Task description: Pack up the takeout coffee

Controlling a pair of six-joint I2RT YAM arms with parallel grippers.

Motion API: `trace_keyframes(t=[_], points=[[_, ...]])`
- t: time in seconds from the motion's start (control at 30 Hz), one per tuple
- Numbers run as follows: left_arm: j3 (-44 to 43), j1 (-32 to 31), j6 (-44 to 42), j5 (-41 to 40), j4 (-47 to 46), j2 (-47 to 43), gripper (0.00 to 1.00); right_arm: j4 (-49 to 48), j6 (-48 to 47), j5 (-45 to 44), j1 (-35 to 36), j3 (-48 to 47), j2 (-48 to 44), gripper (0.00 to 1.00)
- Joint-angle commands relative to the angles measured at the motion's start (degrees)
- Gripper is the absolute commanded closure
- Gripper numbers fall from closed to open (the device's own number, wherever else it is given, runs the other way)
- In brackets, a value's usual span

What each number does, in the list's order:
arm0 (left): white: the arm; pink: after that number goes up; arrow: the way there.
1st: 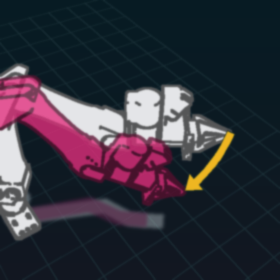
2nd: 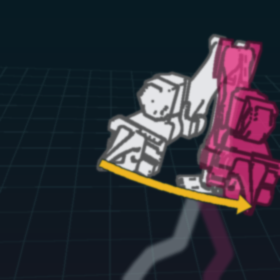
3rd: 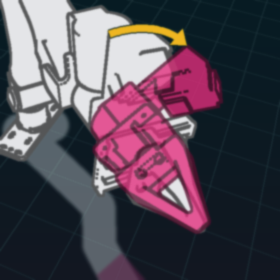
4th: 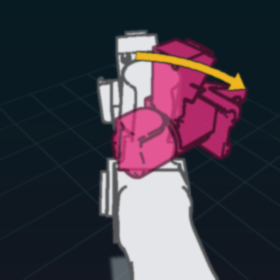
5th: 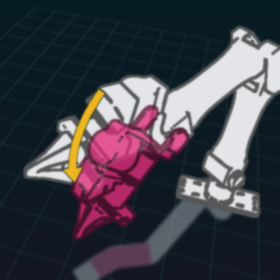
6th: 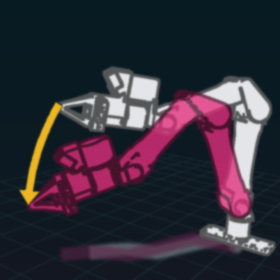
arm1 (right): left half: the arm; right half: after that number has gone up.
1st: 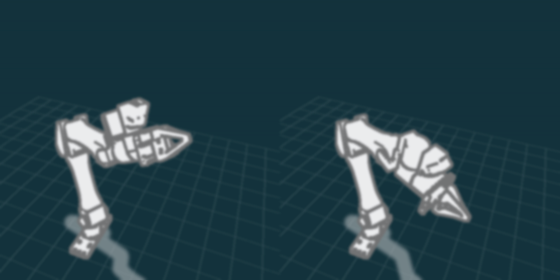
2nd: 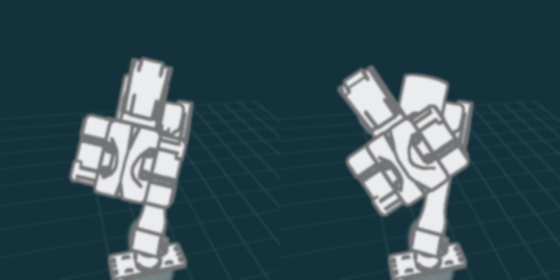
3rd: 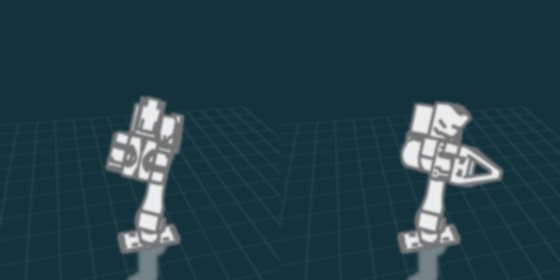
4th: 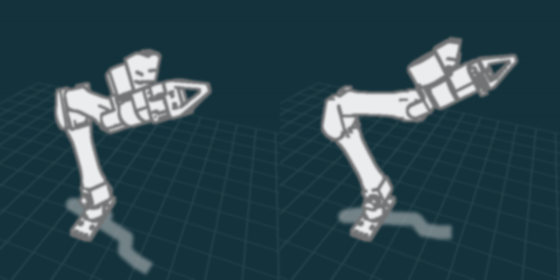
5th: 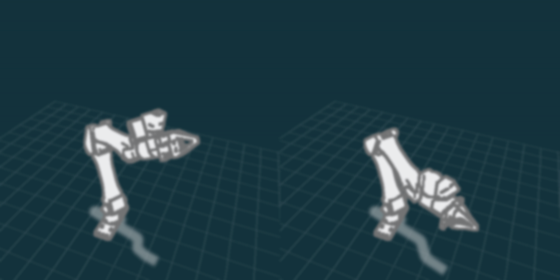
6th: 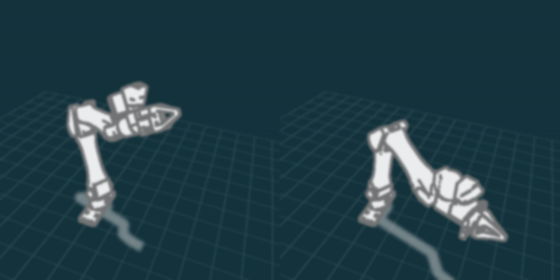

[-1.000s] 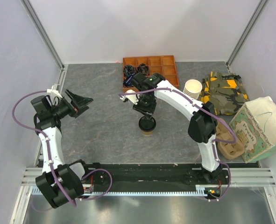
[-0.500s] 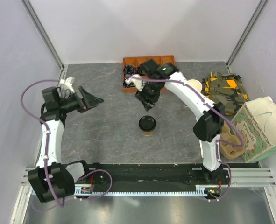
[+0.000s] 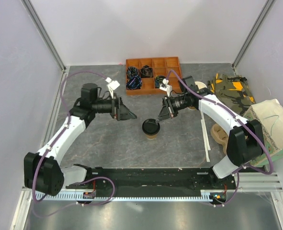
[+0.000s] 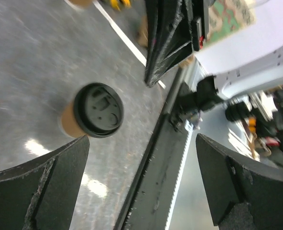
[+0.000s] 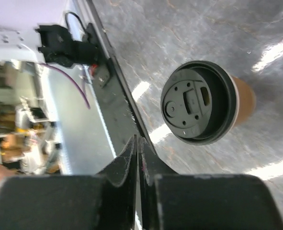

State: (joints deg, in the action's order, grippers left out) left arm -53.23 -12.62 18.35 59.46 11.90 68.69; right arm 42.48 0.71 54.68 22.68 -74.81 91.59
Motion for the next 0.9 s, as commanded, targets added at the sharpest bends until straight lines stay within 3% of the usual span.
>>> trace_keyframes(t=[0.0,0.3,0.53,0.87], points=[[2.24,-6.96,5.27,-2.07,-9.06,1.27,0.00,-20.23,14.67,7.29,0.26,6.51,-2.30,0.92],[7.44,-10.32,15.30,-2.51,-19.98,8.57,0.12,-23.41,15.37,8.78,1.14,10.20,2.97,0.97],[7.44,-10.67,16.72,-3.12,-21.30,10.06,0.19,-23.41,12.92,9.40,1.14,12.93,6.22,0.99],[7.27,-10.76,14.36,-4.26,-19.29,8.92,0.47,-22.44,10.45,7.73,0.79,14.34,10.18,1.00]])
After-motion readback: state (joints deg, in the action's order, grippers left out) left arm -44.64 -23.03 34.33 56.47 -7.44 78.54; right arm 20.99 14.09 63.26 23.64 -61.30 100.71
